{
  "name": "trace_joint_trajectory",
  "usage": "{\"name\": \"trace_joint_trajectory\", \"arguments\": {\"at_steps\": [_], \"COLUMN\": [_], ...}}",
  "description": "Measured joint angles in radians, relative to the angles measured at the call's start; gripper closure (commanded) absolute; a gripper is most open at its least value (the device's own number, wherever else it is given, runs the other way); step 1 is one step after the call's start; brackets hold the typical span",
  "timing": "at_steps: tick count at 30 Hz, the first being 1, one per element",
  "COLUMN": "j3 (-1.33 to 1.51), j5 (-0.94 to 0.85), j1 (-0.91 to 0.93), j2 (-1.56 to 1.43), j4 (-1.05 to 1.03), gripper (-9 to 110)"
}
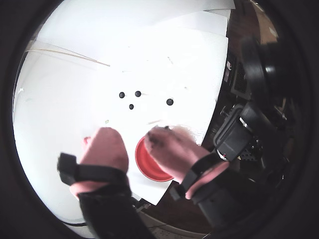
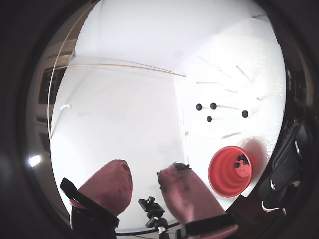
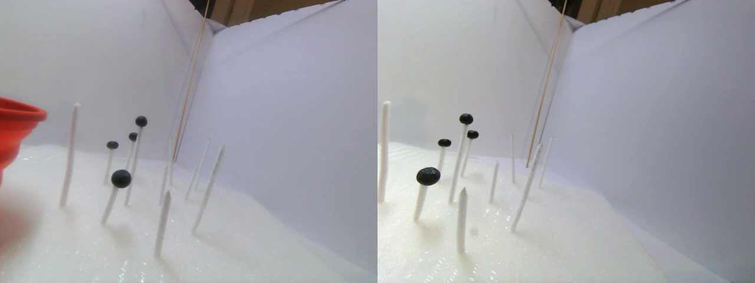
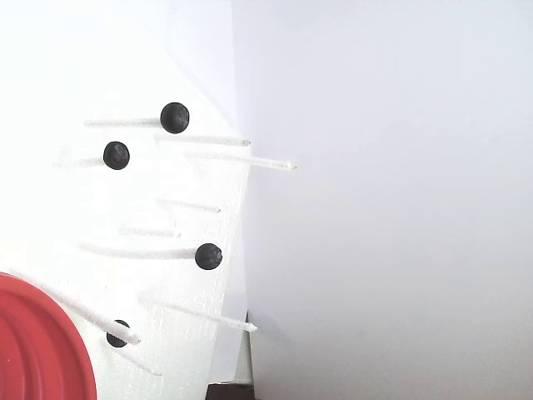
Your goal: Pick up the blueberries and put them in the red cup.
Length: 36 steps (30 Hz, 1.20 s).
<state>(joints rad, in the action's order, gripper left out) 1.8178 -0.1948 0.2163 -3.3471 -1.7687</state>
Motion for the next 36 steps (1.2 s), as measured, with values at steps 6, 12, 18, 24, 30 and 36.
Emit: {"name": "trace_joint_trajectory", "arguments": {"at_steps": [6, 12, 18, 24, 30, 36], "j3": [0.0, 0.0, 0.0, 0.0, 0.0, 0.0], "j5": [0.0, 0.0, 0.0, 0.0, -0.006, -0.029], "j1": [0.0, 0.0, 0.0, 0.0, -0.017, -0.028], "j2": [0.0, 0.0, 0.0, 0.0, 0.0, 0.0], "j4": [0.0, 0.0, 0.0, 0.0, 0.0, 0.0], "gripper": [91, 91, 90, 91, 91, 91]}}
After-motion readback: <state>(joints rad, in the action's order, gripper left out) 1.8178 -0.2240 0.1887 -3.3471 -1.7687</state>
